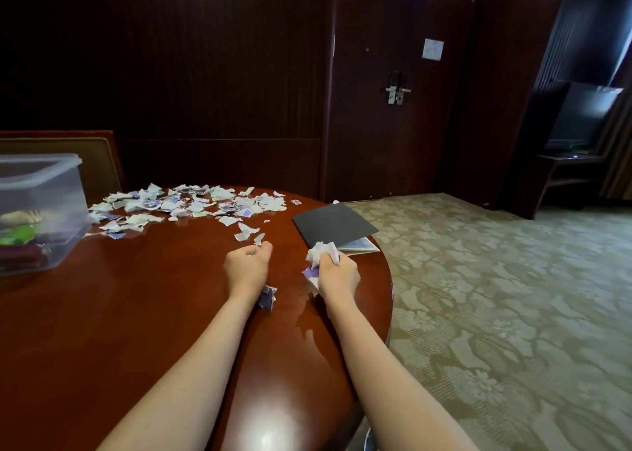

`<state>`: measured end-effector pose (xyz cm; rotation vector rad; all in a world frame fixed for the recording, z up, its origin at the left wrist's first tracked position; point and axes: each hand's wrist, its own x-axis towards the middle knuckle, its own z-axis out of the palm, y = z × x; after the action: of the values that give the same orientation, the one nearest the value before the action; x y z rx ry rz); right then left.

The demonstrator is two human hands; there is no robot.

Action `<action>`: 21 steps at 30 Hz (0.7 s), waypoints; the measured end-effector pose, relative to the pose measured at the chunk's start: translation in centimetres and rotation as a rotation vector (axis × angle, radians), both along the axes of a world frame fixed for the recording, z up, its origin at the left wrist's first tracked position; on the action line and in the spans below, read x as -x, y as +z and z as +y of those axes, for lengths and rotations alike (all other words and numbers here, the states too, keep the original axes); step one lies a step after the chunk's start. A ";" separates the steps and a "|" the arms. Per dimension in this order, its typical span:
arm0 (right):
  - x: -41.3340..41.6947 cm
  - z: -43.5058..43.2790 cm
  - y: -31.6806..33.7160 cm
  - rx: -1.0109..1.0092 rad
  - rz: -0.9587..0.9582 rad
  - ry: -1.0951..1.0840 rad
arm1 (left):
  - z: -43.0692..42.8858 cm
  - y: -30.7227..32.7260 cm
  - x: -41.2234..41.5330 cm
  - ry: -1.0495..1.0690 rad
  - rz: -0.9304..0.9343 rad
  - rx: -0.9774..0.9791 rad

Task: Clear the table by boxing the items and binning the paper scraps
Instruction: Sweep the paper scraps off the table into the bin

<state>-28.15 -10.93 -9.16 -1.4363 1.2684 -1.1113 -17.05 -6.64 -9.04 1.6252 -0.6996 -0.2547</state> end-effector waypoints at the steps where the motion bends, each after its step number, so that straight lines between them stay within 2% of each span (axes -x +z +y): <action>1: 0.2 0.1 0.0 -0.010 -0.014 -0.001 | 0.1 0.3 0.1 0.026 0.117 0.043; 5: 1.0 0.6 -0.1 -0.085 -0.115 0.007 | 0.1 1.8 0.5 0.078 0.448 0.205; 10: 1.9 1.1 0.1 -0.267 -0.315 0.008 | 0.5 3.7 1.8 0.053 0.736 0.334; 14: 3.2 1.3 0.6 -0.361 -0.402 0.014 | 0.1 4.3 4.1 0.050 0.874 0.355; 17: 4.6 1.0 1.4 -0.374 -0.420 -0.034 | -0.6 4.6 6.0 0.030 0.960 0.385; 21: 6.6 0.5 2.1 -0.357 -0.542 -0.073 | -1.6 5.4 9.5 -0.030 1.062 0.406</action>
<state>-34.72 -10.47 -7.01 -0.7584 1.0601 -1.1508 -26.50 -8.26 -3.62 0.8887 0.0565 -0.8533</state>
